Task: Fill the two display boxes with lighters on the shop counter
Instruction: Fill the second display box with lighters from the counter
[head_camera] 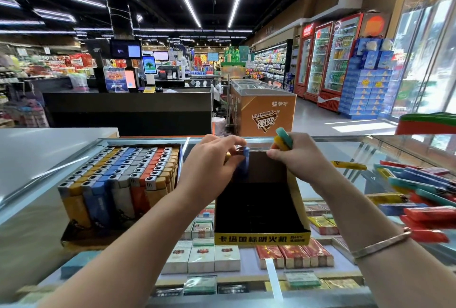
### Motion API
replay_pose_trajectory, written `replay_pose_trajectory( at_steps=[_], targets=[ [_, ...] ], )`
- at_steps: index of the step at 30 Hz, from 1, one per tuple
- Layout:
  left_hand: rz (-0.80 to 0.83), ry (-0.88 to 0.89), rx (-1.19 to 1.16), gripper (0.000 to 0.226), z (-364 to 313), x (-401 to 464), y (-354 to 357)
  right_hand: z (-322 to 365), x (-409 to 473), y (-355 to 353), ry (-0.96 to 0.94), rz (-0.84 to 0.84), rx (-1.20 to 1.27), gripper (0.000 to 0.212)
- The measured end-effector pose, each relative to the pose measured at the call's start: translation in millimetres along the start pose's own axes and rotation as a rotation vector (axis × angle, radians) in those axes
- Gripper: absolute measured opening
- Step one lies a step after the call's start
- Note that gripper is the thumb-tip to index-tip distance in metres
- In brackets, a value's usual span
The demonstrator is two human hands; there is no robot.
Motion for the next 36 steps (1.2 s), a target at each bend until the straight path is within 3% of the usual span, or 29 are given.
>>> replay_pose_trajectory(
  at_steps=[12, 21, 28, 32, 36],
  targets=[
    [-0.005, -0.066, 0.016, 0.019, 4.4, 0.6, 5.6, -1.5, 1.2, 1.3, -0.015, 0.004, -0.005, 0.016],
    [0.202, -0.136, 0.051, 0.04, 6.1, 2.6, 3.4, 0.3, -1.7, -1.8, -0.008, 0.012, 0.001, 0.016],
    [0.19, -0.155, 0.003, 0.045, 10.0, -0.2, 2.6, -1.8, 2.6, -18.4, -0.022, -0.231, 0.204, 0.031],
    [0.141, -0.147, -0.053, 0.049, 5.7, -0.2, 1.7, 6.8, -0.9, -20.9, -0.054, 0.008, 0.434, 0.041],
    [0.017, -0.017, -0.209, 0.041, -7.3, 1.6, -5.3, 14.5, -5.6, -11.3, -0.02, 0.264, 0.605, 0.056]
  ],
)
Point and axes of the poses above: each hand's wrist, its own x-axis towards the middle knuckle, its own y-axis out of the palm, z = x × y, the point moved 1 cm from there along x, towards the middle knuckle, and after that the axes turned 13 degrees about -x, right-handed, at the moved point
